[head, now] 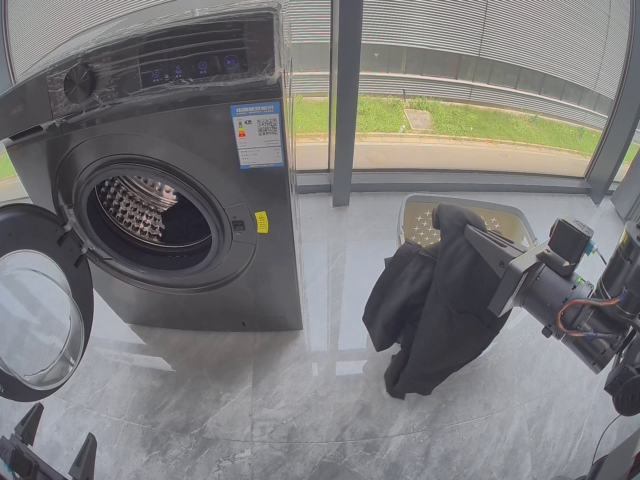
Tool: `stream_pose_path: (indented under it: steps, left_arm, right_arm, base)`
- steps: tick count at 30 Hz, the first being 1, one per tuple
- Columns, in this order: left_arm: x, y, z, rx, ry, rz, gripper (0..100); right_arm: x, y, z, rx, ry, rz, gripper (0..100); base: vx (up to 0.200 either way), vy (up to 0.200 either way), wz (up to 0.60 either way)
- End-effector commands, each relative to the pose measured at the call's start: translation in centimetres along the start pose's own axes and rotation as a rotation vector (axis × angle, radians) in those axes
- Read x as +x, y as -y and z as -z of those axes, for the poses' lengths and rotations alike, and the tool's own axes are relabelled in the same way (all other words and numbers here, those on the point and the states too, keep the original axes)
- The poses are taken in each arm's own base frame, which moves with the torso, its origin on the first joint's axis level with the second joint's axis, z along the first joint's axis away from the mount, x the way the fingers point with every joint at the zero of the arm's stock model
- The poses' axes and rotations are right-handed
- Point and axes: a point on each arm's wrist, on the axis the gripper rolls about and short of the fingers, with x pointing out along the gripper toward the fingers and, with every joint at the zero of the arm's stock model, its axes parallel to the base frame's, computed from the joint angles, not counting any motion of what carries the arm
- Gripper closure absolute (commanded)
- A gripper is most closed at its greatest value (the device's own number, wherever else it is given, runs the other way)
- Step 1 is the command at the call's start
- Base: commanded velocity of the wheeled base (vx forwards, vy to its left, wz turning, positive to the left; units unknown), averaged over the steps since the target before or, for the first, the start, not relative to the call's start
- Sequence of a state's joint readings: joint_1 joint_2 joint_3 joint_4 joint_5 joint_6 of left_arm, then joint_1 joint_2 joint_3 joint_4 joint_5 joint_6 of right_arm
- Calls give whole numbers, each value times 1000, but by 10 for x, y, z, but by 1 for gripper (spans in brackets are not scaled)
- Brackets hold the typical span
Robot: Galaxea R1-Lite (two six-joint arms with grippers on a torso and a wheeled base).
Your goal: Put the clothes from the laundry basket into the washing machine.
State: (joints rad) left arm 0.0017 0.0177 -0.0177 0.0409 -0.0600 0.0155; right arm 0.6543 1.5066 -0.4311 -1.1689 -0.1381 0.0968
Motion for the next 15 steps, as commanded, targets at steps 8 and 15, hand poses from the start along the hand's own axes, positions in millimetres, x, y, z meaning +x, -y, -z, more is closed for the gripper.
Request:
stream_pose_path:
  steps: [8, 15]
  left_arm:
    - [0, 0, 5, 0, 1, 0, 0]
    - [0, 0, 5, 0, 1, 0, 0]
  right_arm:
    - [-1, 0, 2, -1, -8, -2, 100]
    - [-4, -3, 6, -2, -26, -31, 100]
  base:
    - [0, 200, 0]
    - [0, 0, 0]
